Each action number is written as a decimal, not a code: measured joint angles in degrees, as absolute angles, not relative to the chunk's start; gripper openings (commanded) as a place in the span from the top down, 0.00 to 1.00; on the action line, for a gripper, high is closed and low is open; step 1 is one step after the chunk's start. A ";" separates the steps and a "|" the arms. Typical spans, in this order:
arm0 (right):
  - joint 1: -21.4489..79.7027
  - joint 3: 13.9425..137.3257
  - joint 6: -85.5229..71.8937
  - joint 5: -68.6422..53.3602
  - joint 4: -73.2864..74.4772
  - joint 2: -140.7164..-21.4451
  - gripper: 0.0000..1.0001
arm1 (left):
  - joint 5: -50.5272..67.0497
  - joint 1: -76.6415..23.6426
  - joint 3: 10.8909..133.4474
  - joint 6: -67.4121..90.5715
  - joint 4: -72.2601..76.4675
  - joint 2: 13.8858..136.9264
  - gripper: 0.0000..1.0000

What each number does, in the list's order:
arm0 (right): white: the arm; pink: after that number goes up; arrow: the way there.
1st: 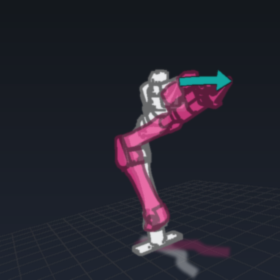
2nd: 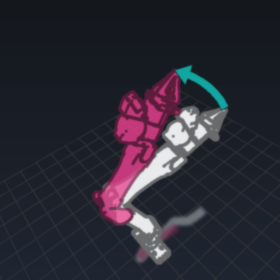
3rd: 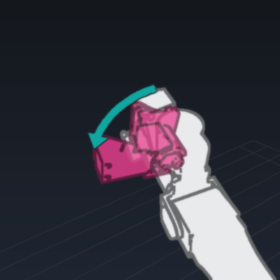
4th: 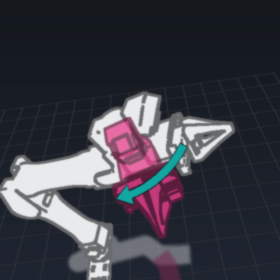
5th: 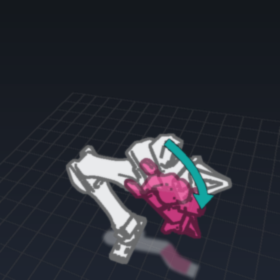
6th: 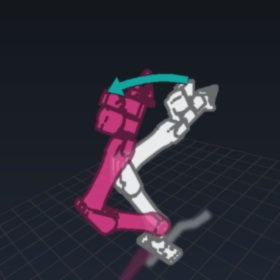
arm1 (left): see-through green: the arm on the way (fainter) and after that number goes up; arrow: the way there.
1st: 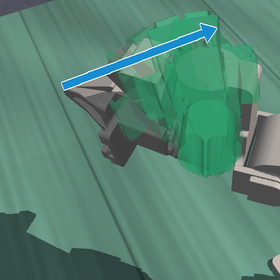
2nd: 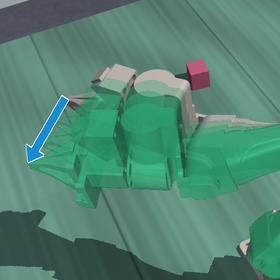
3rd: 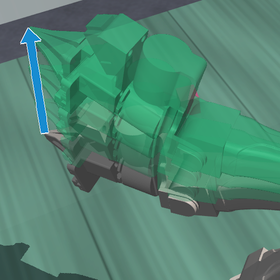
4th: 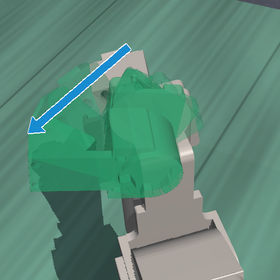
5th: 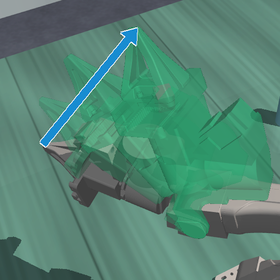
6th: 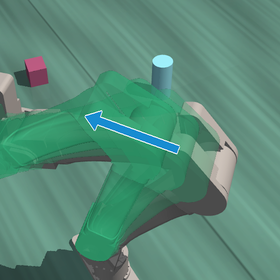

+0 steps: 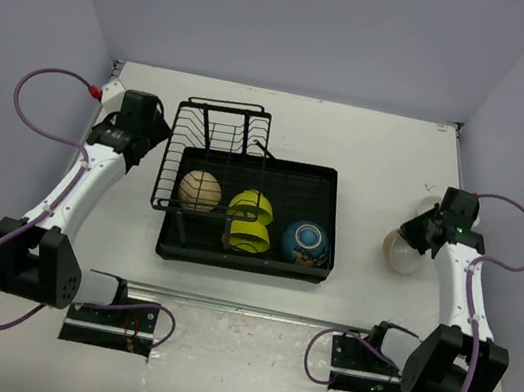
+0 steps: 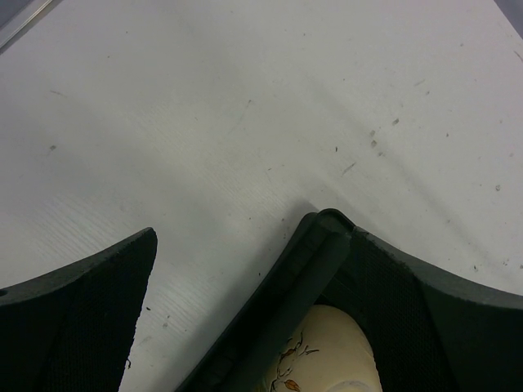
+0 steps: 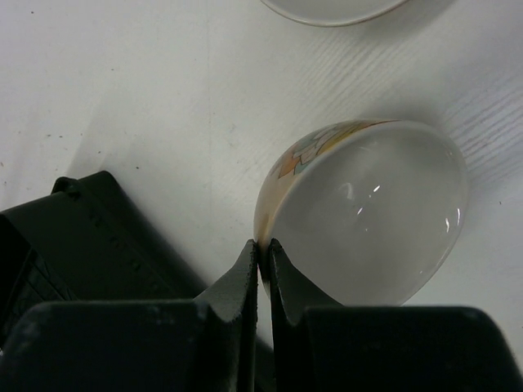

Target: Unload the bowls from the dish rack

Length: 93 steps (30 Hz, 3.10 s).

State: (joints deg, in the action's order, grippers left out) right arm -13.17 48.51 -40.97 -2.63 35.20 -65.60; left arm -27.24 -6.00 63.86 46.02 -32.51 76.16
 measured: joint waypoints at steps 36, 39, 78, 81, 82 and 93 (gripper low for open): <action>-7.92 51.03 -40.07 8.91 33.56 -81.73 1.00 | -28.95 -6.00 63.96 46.46 -34.92 75.75 0.00; -7.92 51.40 -40.05 11.35 34.61 -81.78 1.00 | -28.95 -6.00 64.40 46.44 -35.05 75.75 0.00; -11.00 57.54 -39.05 16.75 38.17 -87.11 0.57 | -28.69 -6.00 65.47 44.34 -34.76 77.93 0.00; -9.21 58.41 -38.98 15.33 38.83 -85.76 0.55 | -28.71 -6.00 65.47 44.34 -34.79 77.93 0.00; -8.49 59.07 -39.00 15.05 39.27 -85.30 0.54 | -28.71 -6.00 65.47 44.34 -34.79 77.93 0.00; 6.39 75.79 -43.68 7.20 45.28 -76.44 0.43 | -28.75 -6.00 66.15 43.90 -35.42 77.95 0.00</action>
